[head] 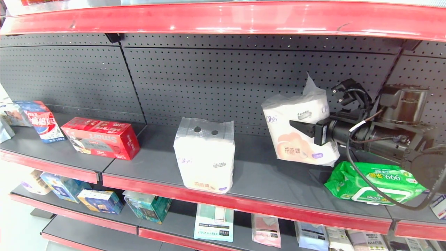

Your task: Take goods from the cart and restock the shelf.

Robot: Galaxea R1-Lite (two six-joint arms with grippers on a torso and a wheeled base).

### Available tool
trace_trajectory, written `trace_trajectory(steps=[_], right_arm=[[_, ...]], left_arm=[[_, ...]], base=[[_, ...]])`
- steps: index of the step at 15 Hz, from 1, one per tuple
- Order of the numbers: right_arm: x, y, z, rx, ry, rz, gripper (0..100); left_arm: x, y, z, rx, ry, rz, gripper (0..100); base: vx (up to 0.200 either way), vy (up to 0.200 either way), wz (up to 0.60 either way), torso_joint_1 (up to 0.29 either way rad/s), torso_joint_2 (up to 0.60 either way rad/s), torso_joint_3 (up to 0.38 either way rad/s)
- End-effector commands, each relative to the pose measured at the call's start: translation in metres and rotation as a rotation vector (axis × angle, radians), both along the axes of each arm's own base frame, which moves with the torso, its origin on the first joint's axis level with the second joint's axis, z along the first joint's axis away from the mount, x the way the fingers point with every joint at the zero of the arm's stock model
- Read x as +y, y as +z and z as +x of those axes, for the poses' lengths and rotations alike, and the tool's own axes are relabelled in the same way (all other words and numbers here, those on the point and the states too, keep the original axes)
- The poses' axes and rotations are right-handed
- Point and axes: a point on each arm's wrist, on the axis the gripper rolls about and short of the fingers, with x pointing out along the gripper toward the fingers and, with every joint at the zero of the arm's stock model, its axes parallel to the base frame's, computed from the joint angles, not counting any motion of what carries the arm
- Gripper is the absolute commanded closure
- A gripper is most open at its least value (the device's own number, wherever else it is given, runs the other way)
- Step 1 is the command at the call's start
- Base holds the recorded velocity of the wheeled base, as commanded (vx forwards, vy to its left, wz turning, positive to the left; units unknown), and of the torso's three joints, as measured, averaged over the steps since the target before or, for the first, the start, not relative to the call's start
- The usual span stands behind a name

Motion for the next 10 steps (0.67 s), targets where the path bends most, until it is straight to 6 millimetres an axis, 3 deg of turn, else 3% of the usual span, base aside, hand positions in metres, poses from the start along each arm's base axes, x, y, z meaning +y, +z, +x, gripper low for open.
trace_trajectory(steps=[1, 5, 10], right_arm=[[0.009, -0.005, 0.016, 0.006, 0.013, -0.003, 100], [0.026, -0.014, 0.031, 0.019, 0.049, -0.005, 100], [0.028, -0.021, 0.047, 0.027, 0.090, 0.003, 100]], left_arm=[[0.000, 0.000, 0.000, -0.001, 0.001, 0.000, 0], [0.000, 0.000, 0.000, -0.002, 0.001, 0.000, 0], [0.000, 0.000, 0.000, -0.001, 0.000, 0.000, 0]], base=[[0.000, 0.000, 0.00, 0.000, 0.00, 0.000], [0.000, 0.000, 0.00, 0.000, 0.00, 0.000], [0.000, 0.000, 0.00, 0.000, 0.00, 0.000]])
